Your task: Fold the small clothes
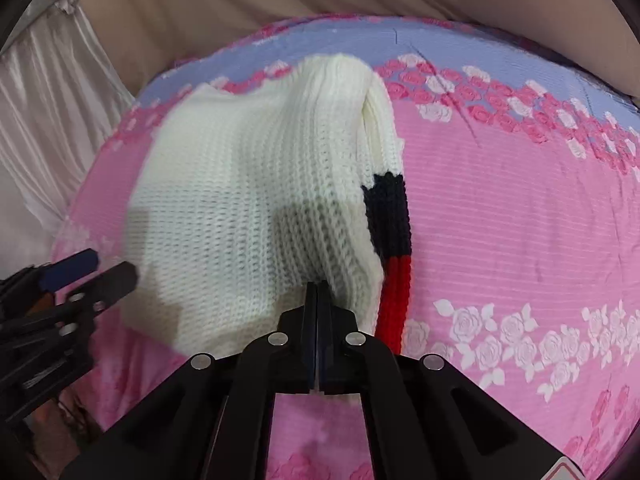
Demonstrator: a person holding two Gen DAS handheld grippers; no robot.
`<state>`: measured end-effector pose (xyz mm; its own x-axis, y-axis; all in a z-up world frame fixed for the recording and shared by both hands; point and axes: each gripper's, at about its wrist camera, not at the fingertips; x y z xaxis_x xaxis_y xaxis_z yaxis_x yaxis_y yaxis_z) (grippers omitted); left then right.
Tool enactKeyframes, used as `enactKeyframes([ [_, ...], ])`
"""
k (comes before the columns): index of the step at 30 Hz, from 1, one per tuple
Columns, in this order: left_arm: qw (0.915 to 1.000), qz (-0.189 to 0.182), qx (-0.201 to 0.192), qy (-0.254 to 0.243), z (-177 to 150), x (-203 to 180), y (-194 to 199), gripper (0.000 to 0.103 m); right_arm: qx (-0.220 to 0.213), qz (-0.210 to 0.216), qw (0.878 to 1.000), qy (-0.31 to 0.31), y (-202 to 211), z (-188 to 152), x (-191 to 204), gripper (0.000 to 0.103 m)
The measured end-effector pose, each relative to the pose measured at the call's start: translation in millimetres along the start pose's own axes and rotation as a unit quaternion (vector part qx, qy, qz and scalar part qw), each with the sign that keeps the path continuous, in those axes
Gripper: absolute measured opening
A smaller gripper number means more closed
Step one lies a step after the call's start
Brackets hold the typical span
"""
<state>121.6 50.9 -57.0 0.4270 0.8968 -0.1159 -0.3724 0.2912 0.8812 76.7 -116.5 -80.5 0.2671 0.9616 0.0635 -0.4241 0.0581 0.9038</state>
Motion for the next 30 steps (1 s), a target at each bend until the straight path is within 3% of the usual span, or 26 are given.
enactKeyframes([
  [4, 0.9991, 0.032, -0.028, -0.003, -5.0, -2.1, 13.3, 0.059, -0.055, -0.002, 0.998, 0.005, 47.6, -9.9, -1.6, 0.011],
  [7, 0.995, 0.061, -0.078, -0.011, -12.0, -6.8, 36.0, 0.07, -0.101, -0.018, 0.995, -0.005, 81.5, -19.9, -8.6, 0.039],
  [9, 0.9902, 0.068, -0.121, -0.006, -17.5, -9.2, 54.8, 0.082, -0.138, -0.029, 0.99, -0.019, 103.2, -29.4, -16.4, 0.069],
  [12, 0.9775, 0.099, -0.186, 0.013, -27.5, -12.8, 86.8, 0.095, -0.194, -0.051, 0.978, -0.047, 131.8, -50.0, -24.8, 0.087],
  [15, 0.9657, 0.106, -0.236, 0.013, -38.5, -15.0, 112.7, 0.098, -0.194, -0.054, 0.976, -0.079, 138.8, -63.9, -29.9, 0.09],
  [16, 0.9659, 0.1, -0.239, 0.01, -40.6, -15.7, 117.0, 0.098, -0.182, -0.052, 0.978, -0.09, 137.1, -67.2, -30.1, 0.093],
  [18, 0.9702, 0.082, -0.228, 0.006, -43.5, -16.5, 120.5, 0.098, -0.16, -0.04, 0.98, -0.113, 130.4, -75.3, -30.6, 0.093],
  [22, 0.9791, 0.046, -0.197, -0.016, -52.1, -18.9, 116.6, 0.098, -0.163, -0.05, 0.979, -0.114, 126.5, -94.9, -15.0, 0.093],
  [26, 0.9814, 0.047, -0.184, -0.029, -65.9, -21.2, 112.8, 0.098, -0.172, -0.074, 0.978, -0.091, 125.6, -106.1, 4.2, 0.093],
  [30, 0.9882, 0.049, -0.144, -0.02, -71.4, -15.9, 99.8, 0.098, -0.168, -0.081, 0.979, -0.086, 123.7, -113.9, 15.9, 0.092],
])
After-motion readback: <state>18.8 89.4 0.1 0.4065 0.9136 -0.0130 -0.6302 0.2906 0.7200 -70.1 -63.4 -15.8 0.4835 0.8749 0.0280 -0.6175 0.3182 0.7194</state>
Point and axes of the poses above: each gripper's, at about its wrist camera, not at the fingertips, and y roughly against the way its jaws point, x to its left, z to its top, and after that the axes turned 10 degrees about -z, right-handed
